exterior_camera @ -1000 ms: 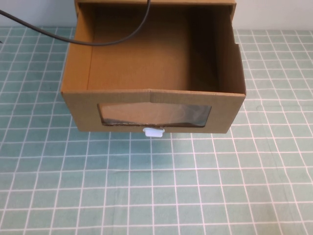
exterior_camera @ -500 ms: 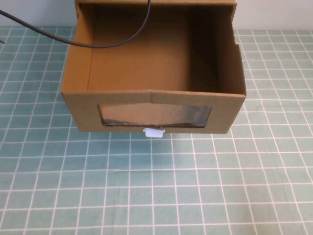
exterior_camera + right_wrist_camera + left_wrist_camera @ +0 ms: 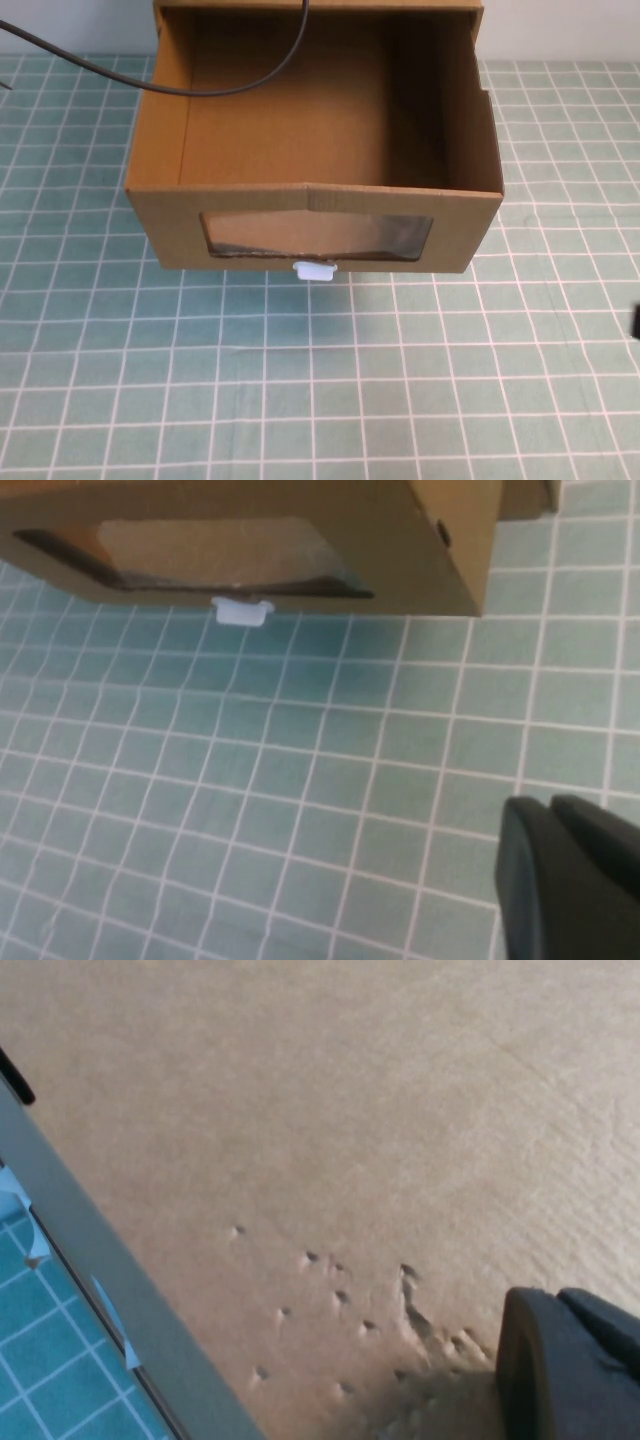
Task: Close the shoe box
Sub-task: Close the shoe box with your right arm
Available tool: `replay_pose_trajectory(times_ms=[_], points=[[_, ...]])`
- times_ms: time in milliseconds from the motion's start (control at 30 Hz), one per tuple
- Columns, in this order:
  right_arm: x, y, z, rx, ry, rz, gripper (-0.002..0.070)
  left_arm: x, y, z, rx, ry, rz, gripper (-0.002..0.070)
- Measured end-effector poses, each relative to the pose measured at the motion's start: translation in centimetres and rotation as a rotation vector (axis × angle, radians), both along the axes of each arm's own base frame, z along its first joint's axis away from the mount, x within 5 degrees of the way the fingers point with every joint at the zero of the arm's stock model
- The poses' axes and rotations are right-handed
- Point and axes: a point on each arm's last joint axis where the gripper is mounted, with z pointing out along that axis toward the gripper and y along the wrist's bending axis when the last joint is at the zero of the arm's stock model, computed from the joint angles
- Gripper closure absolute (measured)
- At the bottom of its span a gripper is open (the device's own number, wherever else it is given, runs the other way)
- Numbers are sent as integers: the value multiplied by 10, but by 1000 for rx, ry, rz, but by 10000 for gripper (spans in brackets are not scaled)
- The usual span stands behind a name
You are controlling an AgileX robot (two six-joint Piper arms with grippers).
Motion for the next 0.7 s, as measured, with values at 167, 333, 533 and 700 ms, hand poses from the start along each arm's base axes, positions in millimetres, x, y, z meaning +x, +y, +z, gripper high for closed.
replay_pose_trajectory(times_ms=[167, 333, 533, 700], points=[[42, 13, 13, 3, 103, 128, 687, 0, 0, 1, -1, -3, 1, 680], [65, 51, 20, -47, 127, 270, 687, 0, 0, 1, -1, -4, 2, 680], [71, 115, 21, -143, 35, 396, 687, 0, 0, 1, -4, -3, 2, 680], [84, 146, 19, -129, -79, 385, 687, 0, 0, 1, -8, 0, 4, 680]])
